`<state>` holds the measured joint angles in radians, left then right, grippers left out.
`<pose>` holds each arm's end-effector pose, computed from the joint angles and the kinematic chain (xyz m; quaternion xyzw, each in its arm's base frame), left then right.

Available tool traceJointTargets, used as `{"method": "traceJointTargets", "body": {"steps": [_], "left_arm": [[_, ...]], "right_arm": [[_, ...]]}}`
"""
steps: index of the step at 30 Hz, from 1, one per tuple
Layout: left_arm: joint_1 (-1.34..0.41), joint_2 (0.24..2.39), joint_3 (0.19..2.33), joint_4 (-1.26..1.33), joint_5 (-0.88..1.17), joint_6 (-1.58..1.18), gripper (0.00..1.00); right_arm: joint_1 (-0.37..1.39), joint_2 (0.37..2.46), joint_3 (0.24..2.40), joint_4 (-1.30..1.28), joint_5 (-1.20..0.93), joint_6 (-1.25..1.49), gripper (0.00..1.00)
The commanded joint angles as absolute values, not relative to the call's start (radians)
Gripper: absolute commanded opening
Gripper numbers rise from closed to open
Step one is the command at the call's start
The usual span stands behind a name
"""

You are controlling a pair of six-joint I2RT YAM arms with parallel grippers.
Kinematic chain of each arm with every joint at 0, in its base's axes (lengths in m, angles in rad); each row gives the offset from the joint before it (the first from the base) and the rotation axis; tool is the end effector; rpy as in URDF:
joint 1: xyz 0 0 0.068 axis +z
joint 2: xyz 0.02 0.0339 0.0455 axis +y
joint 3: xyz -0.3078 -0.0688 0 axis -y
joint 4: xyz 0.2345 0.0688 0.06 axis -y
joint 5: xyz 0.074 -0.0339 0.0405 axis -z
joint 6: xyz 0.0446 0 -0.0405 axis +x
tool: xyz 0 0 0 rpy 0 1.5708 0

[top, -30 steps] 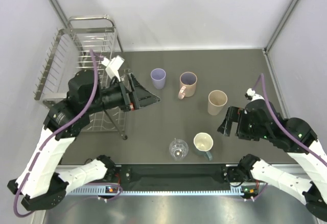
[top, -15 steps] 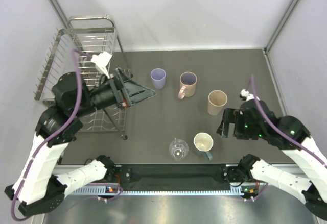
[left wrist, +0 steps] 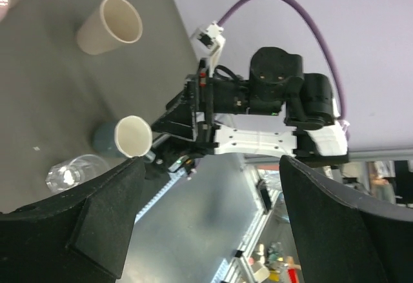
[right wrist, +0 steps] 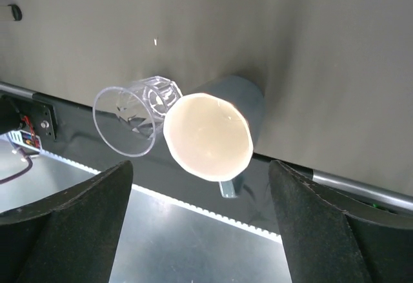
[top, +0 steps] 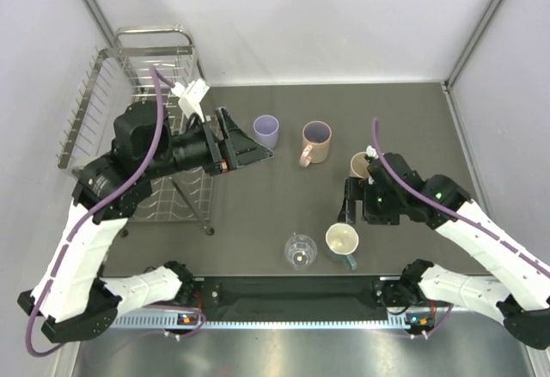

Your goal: Load the cups into the dish rack

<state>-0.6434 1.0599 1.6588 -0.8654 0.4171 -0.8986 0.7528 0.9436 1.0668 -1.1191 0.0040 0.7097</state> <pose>0.1012 -0.0985 0.5335 0.0257 0.7872 -0.5318 0.3112 0.0944 0.0882 0.3515 -0.0201 0.9588 0.1879 0.2123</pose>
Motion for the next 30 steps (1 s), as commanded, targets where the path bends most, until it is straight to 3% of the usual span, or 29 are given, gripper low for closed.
{"method": "traceJointTargets", "body": {"steps": [1, 7, 12, 15, 21, 30], "left_arm": [[-0.646, 1.117, 1.744, -1.02, 0.33, -0.767, 0.89], [-0.646, 1.15, 1.732, -1.063, 0.316, -0.733, 0.85], [-0.646, 1.175, 1.715, -1.03, 0.337, -0.729, 0.71], [-0.646, 1.175, 1.697, -0.996, 0.347, -0.735, 0.71], [-0.646, 1.189, 1.692, -0.966, 0.342, -0.73, 0.82], [-0.646, 1.206, 1.69, -0.894, 0.359, -0.732, 0.83]], "right_arm": [[0.77, 0.948, 1.048, -1.049, -0.003, 0.71, 0.84], [0.77, 0.954, 0.986, -1.04, 0.031, 0.69, 0.75], [0.77, 0.976, 0.937, -1.019, 0.02, 0.669, 0.73], [0.772, 0.989, 0.911, -0.989, 0.012, 0.666, 0.73], [0.77, 1.029, 0.879, -0.948, 0.006, 0.653, 0.72], [0.77, 1.061, 0.835, -0.896, -0.04, 0.657, 0.63]]}}
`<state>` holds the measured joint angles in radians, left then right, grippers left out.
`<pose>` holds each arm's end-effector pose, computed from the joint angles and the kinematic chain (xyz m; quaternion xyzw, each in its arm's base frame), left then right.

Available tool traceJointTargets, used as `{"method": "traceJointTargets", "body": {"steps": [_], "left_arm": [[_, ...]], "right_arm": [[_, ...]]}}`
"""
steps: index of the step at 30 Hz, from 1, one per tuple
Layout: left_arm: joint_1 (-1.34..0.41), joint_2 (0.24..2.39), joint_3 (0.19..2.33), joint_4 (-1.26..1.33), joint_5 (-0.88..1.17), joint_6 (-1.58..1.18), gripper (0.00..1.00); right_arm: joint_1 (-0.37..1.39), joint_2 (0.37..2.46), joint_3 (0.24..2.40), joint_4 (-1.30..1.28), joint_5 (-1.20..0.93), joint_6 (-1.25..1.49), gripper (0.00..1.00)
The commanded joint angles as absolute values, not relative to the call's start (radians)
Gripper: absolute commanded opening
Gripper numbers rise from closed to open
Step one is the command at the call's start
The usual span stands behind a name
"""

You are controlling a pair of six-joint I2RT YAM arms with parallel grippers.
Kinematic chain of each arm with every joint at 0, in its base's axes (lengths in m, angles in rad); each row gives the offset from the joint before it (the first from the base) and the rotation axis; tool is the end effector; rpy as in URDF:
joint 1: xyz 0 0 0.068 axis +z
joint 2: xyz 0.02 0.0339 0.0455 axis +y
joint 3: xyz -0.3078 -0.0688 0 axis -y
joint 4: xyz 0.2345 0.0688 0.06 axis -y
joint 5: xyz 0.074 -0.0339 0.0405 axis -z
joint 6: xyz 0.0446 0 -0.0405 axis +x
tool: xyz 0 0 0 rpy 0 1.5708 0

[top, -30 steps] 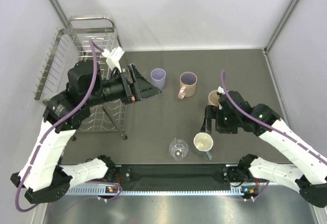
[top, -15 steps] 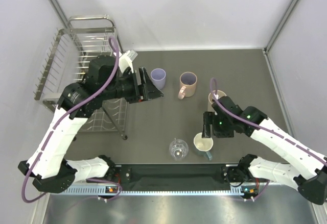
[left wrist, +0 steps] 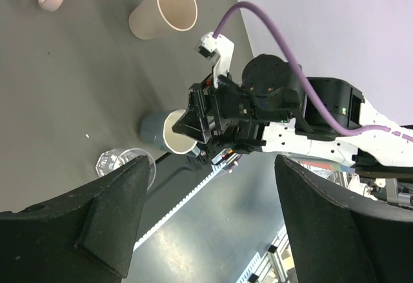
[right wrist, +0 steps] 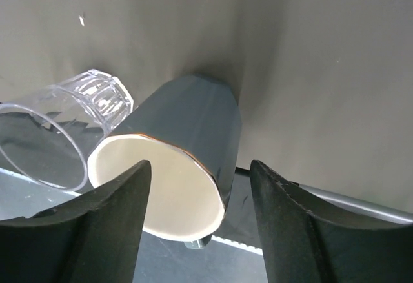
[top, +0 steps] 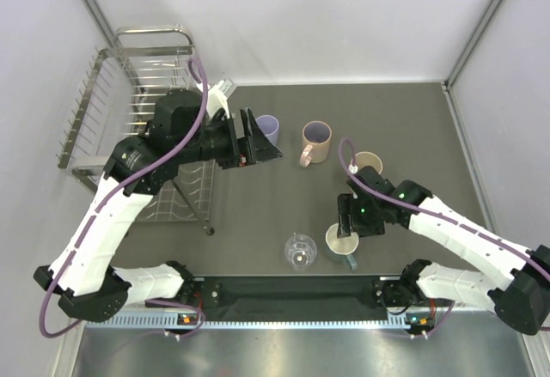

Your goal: Load the cups into the dish rack

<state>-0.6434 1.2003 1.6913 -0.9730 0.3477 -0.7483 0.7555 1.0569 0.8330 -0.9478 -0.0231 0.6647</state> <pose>0.1427 -0.1260 0.5102 0.0453 0.8461 -0.4406 0.2966 0.1134 0.1082 0.2787 -0.0468 0.9790 0.1378 0.1429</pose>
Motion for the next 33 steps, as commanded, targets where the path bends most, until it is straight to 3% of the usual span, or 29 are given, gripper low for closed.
{"method": "traceJointTargets", "body": {"steps": [1, 8, 11, 13, 20, 23, 24, 33], "left_arm": [[-0.646, 1.206, 1.689, -0.891, 0.36, -0.732, 0.84], [-0.644, 1.186, 1.671, -0.838, 0.339, -0.75, 0.86], [-0.644, 1.19, 1.67, -0.827, 0.359, -0.756, 0.86], [-0.644, 1.193, 1.672, -0.825, 0.376, -0.764, 0.86], [-0.643, 1.207, 1.671, -0.815, 0.402, -0.779, 0.82], [-0.643, 1.207, 1.671, -0.801, 0.406, -0.784, 0.84], [-0.643, 1.207, 1.671, -0.798, 0.41, -0.785, 0.85], [-0.626, 1.215, 1.648, -0.677, 0.527, -0.851, 0.89]], "right_arm": [[0.772, 1.065, 0.831, -0.891, -0.041, 0.657, 0.61], [0.77, 1.084, 0.811, -0.859, -0.041, 0.66, 0.58], [0.77, 1.091, 0.802, -0.847, -0.046, 0.661, 0.51], [0.77, 1.091, 0.798, -0.847, -0.041, 0.666, 0.42], [0.77, 1.057, 0.795, -0.868, -0.003, 0.677, 0.25], [0.77, 1.045, 0.811, -0.894, 0.032, 0.678, 0.09], [0.77, 1.036, 0.831, -0.911, 0.04, 0.68, 0.0], [0.69, 0.976, 1.09, -0.942, 0.017, 0.667, 0.0]]}}
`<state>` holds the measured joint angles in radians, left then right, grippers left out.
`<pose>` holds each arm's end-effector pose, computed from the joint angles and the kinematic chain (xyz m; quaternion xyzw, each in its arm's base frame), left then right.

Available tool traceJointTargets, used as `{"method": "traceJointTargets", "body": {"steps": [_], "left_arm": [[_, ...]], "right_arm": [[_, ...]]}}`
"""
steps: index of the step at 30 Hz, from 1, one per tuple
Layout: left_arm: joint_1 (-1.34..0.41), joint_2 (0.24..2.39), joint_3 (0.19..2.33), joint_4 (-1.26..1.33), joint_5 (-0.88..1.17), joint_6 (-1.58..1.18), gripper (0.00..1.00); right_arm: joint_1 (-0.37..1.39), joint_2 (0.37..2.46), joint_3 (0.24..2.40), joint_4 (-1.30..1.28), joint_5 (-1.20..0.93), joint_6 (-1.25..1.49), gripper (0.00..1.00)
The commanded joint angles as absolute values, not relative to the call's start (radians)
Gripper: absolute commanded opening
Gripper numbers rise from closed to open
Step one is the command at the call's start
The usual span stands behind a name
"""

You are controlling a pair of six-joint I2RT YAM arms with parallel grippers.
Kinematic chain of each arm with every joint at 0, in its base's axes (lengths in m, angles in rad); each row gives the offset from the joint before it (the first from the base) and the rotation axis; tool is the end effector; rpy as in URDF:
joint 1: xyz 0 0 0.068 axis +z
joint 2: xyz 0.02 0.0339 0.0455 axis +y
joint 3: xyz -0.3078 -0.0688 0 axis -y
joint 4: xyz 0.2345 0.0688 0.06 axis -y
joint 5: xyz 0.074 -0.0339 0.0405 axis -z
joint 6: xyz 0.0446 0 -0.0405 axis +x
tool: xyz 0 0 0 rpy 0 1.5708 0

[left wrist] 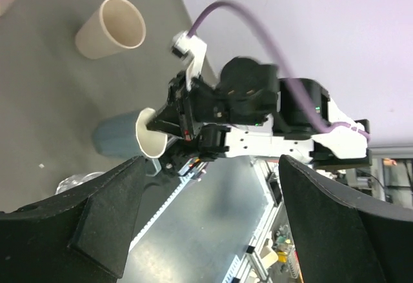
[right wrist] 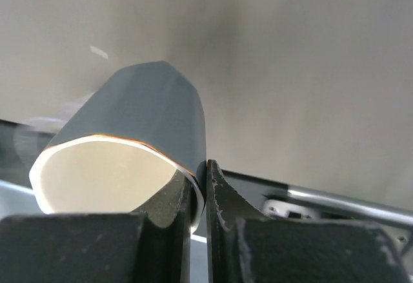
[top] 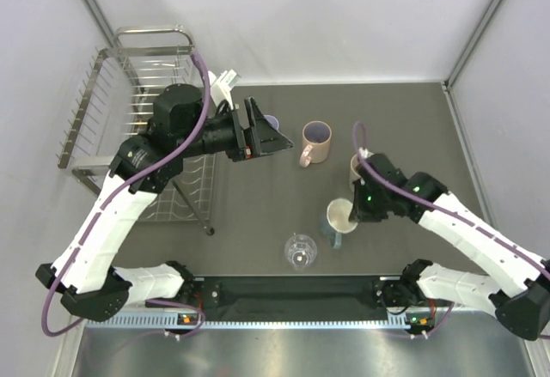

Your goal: Load the cups into the dish rack

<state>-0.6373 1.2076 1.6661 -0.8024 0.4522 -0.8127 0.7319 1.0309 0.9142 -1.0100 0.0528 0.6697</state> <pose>0.1506 -0.1357 0.5203 0.0588 0.8051 -0.5092 0.2984 0.1151 0.1002 0.3028 -0.0245 0.9748 0.1223 0.1849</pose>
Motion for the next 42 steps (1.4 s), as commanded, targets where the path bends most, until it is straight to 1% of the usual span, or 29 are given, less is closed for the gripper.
{"method": "traceJointTargets", "body": {"steps": [1, 2, 3, 7, 8, 10, 13, 14, 16, 17, 18, 21, 22, 25, 30, 34, 37, 42], "left_arm": [[-0.624, 1.215, 1.64, -0.648, 0.573, -0.867, 0.89], [-0.621, 1.215, 1.62, -0.618, 0.595, -0.902, 0.89], [-0.617, 1.215, 1.611, -0.559, 0.616, -0.92, 0.89], [-0.609, 1.216, 1.589, -0.466, 0.687, -0.988, 0.9], [-0.609, 1.218, 1.588, -0.453, 0.693, -1.008, 0.91], [-0.606, 1.223, 1.582, -0.419, 0.715, -1.037, 0.91], [-0.606, 1.223, 1.554, -0.349, 0.748, -1.093, 0.92], [-0.606, 1.221, 1.549, -0.338, 0.753, -1.104, 0.92], [-0.606, 1.22, 1.549, -0.325, 0.758, -1.117, 0.92], [-0.606, 1.22, 1.551, -0.325, 0.756, -1.118, 0.92], [-0.604, 1.218, 1.549, -0.324, 0.755, -1.118, 0.92], [-0.606, 1.221, 1.539, -0.292, 0.758, -1.152, 0.92], [-0.606, 1.223, 1.526, -0.278, 0.762, -1.181, 0.91], [-0.604, 1.224, 1.508, -0.223, 0.77, -1.233, 0.9], [-0.606, 1.229, 1.503, -0.203, 0.758, -1.246, 0.9], [-0.606, 1.235, 1.496, -0.169, 0.747, -1.282, 0.88], [-0.606, 1.235, 1.483, -0.121, 0.747, -1.318, 0.87], [-0.606, 1.236, 1.48, -0.118, 0.752, -1.325, 0.81]], "right_arm": [[0.674, 0.974, 1.113, -0.928, 0.006, 0.663, 0.0], [0.635, 0.97, 1.135, -0.895, -0.071, 0.657, 0.0], [0.615, 0.963, 1.172, -0.873, -0.104, 0.654, 0.0], [0.476, 0.953, 1.232, -0.76, -0.344, 0.663, 0.0], [0.419, 0.951, 1.239, -0.697, -0.383, 0.67, 0.0], [0.373, 0.942, 1.25, -0.616, -0.481, 0.704, 0.0], [0.318, 0.924, 1.235, -0.389, -0.552, 0.796, 0.0], [0.308, 0.922, 1.235, -0.388, -0.56, 0.814, 0.0], [0.293, 0.919, 1.218, -0.258, -0.587, 0.853, 0.0], [0.282, 0.913, 1.195, -0.198, -0.595, 0.901, 0.0], [0.279, 0.91, 1.18, -0.079, -0.601, 0.928, 0.0], [0.279, 0.905, 1.122, 0.121, -0.607, 1.023, 0.0], [0.279, 0.908, 1.111, 0.229, -0.609, 1.049, 0.0], [0.278, 0.94, 1.086, 0.394, -0.629, 1.133, 0.0], [0.302, 0.959, 1.071, 0.503, -0.629, 1.177, 0.0], [0.365, 0.974, 1.062, 0.549, -0.566, 1.17, 0.0], [0.446, 0.983, 1.052, 0.571, -0.507, 1.137, 0.0], [0.503, 0.997, 1.031, 0.624, -0.44, 1.112, 0.0]]}}
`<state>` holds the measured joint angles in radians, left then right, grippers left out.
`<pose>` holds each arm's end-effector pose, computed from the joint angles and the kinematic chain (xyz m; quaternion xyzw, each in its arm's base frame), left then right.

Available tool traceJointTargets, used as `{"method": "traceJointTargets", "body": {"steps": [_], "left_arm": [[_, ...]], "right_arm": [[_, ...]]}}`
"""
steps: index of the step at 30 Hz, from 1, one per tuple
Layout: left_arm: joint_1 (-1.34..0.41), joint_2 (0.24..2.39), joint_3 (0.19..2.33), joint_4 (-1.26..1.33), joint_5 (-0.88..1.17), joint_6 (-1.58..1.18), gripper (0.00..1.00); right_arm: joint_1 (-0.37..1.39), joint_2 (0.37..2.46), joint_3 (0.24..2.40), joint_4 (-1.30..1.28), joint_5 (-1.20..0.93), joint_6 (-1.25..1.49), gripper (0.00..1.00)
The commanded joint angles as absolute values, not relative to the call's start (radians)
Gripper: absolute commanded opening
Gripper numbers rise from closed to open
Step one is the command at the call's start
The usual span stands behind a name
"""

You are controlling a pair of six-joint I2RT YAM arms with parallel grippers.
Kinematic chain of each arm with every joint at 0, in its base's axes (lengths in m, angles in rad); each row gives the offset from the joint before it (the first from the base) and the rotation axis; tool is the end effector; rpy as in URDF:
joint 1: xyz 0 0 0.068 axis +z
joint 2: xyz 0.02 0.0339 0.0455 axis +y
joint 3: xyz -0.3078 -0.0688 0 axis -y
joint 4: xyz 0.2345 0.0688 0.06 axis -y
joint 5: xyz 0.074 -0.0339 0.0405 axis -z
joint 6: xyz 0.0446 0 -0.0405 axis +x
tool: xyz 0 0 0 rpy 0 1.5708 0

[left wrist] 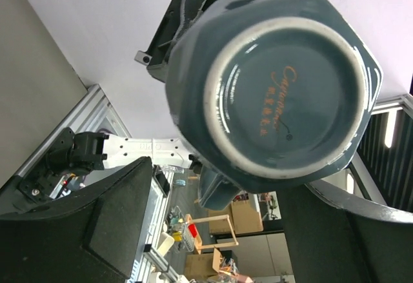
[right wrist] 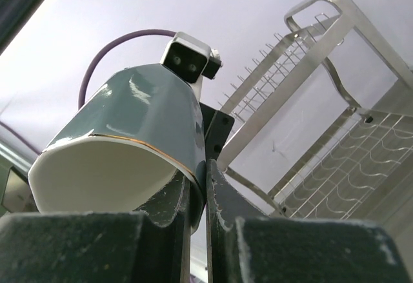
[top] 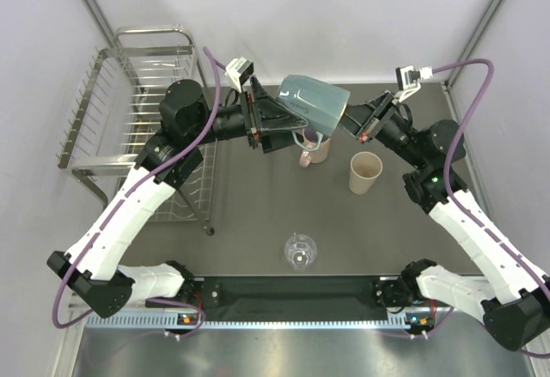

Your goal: Load the cups into the dish rack

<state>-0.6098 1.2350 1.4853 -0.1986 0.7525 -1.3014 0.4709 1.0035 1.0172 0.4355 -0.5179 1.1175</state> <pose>0.1771 -0.1609 0.5258 0.0336 0.6928 -0.6968 0.1826 0.1591 0.1058 0.4853 -0.0423 0.5564 0.6794 0.4766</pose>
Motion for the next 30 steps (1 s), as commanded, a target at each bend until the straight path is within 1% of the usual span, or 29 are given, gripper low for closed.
{"method": "traceJointTargets", "body": {"steps": [1, 5, 6, 9, 11, 12, 13, 15, 16, 18, 20, 21, 22, 23, 24, 25, 26, 27, 29, 30], "left_arm": [[-0.606, 1.236, 1.479, -0.117, 0.752, -1.33, 0.79], [-0.604, 1.232, 1.477, -0.115, 0.747, -1.336, 0.71], [-0.606, 1.233, 1.476, -0.114, 0.744, -1.338, 0.64], [-0.606, 1.226, 1.463, -0.115, 0.739, -1.342, 0.51], [-0.606, 1.229, 1.454, -0.106, 0.741, -1.351, 0.45], [-0.606, 1.229, 1.451, -0.095, 0.741, -1.358, 0.36], [-0.606, 1.23, 1.451, -0.092, 0.742, -1.361, 0.3], [-0.606, 1.238, 1.457, -0.089, 0.747, -1.362, 0.12], [-0.606, 1.239, 1.46, -0.09, 0.752, -1.362, 0.0], [-0.604, 1.241, 1.494, -0.129, 0.736, -1.32, 0.0], [-0.603, 1.252, 1.541, -0.263, 0.695, -1.252, 0.0], [-0.595, 1.259, 1.621, -0.323, 0.684, -1.164, 0.0], [-0.591, 1.288, 1.67, -0.483, 0.648, -1.113, 0.0], [-0.585, 1.305, 1.78, -0.561, 0.628, -1.015, 0.0], [-0.568, 1.324, 1.833, -0.646, 0.608, -0.971, 0.0], [-0.555, 1.36, 1.883, -0.763, 0.588, -0.933, 0.0], [-0.537, 1.379, 1.975, -0.823, 0.581, -0.872, 0.0], [-0.484, 1.394, 2.018, -0.871, 0.578, -0.845, 0.0], [-0.416, 1.425, 2.11, -0.974, 0.583, -0.771, 0.0], [-0.338, 1.431, 2.132, -0.997, 0.587, -0.752, 0.0]], "right_arm": [[0.511, 1.0, 1.031, 0.63, -0.43, 1.111, 0.0], [0.522, 1.002, 1.016, 0.638, -0.405, 1.111, 0.0], [0.526, 1.002, 1.014, 0.638, -0.4, 1.111, 0.0], [0.551, 0.999, 0.996, 0.65, -0.365, 1.106, 0.0], [0.574, 0.997, 0.986, 0.646, -0.33, 1.098, 0.0], [0.587, 0.997, 0.985, 0.646, -0.306, 1.097, 0.0], [0.595, 0.999, 0.982, 0.646, -0.293, 1.088, 0.0], [0.607, 1.002, 0.979, 0.641, -0.275, 1.08, 0.0], [0.612, 1.009, 0.986, 0.637, -0.27, 1.08, 0.0], [0.611, 1.015, 0.996, 0.597, -0.273, 1.08, 0.0], [0.612, 1.012, 1.017, 0.502, -0.275, 1.056, 0.01], [0.612, 1.003, 1.022, 0.461, -0.27, 1.031, 0.13], [0.612, 0.997, 1.035, 0.416, -0.267, 1.017, 0.23], [0.612, 0.993, 1.045, 0.299, -0.252, 0.999, 0.34], [0.611, 0.98, 1.055, 0.238, -0.245, 0.955, 0.43], [0.612, 0.974, 1.08, 0.182, -0.236, 0.928, 0.55], [0.611, 0.966, 1.091, 0.113, -0.229, 0.904, 0.59], [0.612, 0.951, 1.11, -0.005, -0.201, 0.856, 0.64], [0.612, 0.925, 1.121, -0.144, -0.16, 0.797, 0.67], [0.611, 0.917, 1.135, -0.27, -0.144, 0.778, 0.68]]}}
